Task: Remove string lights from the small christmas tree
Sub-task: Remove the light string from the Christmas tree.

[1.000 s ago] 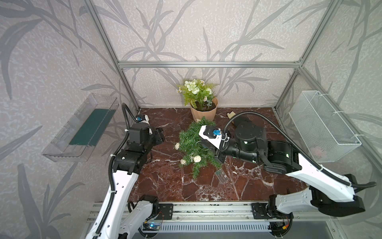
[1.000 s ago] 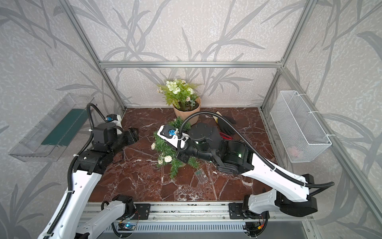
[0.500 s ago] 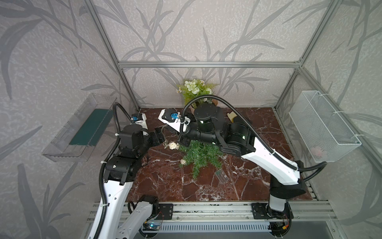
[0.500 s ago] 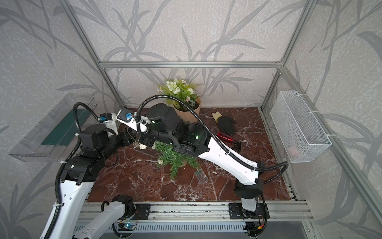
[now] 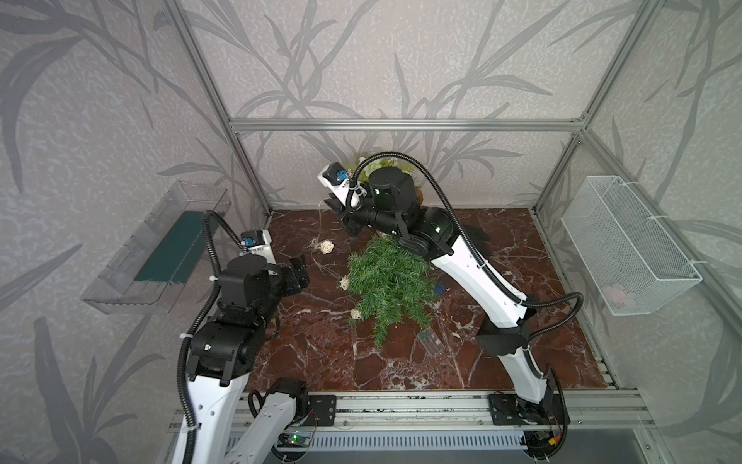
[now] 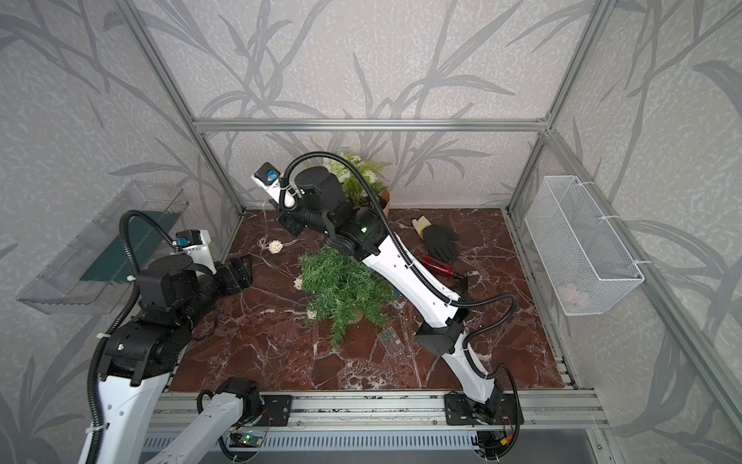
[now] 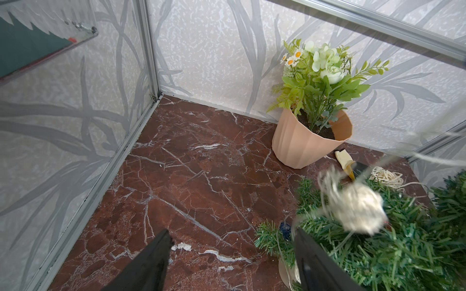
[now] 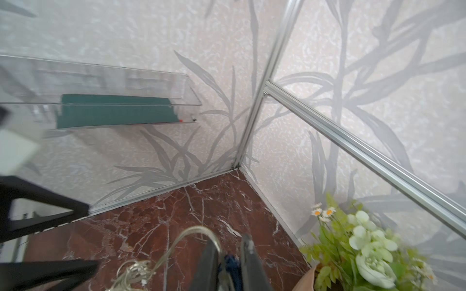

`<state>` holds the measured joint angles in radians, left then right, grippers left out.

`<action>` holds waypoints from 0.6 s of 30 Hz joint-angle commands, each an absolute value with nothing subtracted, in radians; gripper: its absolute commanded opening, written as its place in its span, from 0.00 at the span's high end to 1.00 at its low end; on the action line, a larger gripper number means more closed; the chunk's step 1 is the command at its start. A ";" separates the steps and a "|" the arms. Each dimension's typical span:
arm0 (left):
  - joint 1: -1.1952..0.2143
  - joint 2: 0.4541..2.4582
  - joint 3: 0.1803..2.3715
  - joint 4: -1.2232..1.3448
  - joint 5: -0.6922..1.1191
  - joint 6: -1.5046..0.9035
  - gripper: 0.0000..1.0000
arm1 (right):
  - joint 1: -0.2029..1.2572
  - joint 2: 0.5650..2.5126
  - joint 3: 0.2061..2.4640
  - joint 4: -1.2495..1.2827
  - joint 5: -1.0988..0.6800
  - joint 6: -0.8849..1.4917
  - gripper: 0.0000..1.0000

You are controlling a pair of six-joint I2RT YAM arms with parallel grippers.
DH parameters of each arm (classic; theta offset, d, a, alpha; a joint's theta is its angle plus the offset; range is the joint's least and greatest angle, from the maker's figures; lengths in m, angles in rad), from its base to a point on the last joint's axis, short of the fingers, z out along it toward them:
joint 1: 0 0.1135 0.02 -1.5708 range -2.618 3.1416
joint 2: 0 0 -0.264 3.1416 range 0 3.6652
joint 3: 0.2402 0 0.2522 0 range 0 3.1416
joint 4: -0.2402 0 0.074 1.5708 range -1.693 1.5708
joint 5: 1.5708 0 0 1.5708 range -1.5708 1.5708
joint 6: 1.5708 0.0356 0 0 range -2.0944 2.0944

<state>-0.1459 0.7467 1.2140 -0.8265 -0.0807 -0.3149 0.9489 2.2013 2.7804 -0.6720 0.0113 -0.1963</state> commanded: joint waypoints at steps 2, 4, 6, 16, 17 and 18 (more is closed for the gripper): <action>-0.148 0.749 1.242 -0.862 -0.054 -0.320 0.21 | 0.861 2.244 2.866 -0.575 -0.042 -0.107 1.00; -0.148 0.759 1.245 -0.862 -0.033 -0.326 0.21 | 0.803 2.274 2.897 -0.554 -0.073 -0.052 1.00; -0.148 0.766 1.247 -0.861 -0.020 -0.333 0.21 | 0.752 2.285 2.897 -0.522 -0.108 0.012 1.00; -0.147 0.778 1.238 -0.854 -0.001 -0.358 0.21 | 0.608 2.248 2.883 -0.512 -0.130 0.087 1.00; -0.148 0.780 1.238 -0.854 0.001 -0.360 0.21 | 0.597 2.237 2.877 -0.520 -0.121 0.086 1.00; -0.148 0.783 1.236 -0.852 0.006 -0.365 0.21 | 0.583 2.225 2.869 -0.532 -0.112 0.086 1.00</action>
<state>-0.1459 0.7776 1.2228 -0.8349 -0.0128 -0.3473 0.5995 2.2822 2.8655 -0.5346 -0.1135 0.0685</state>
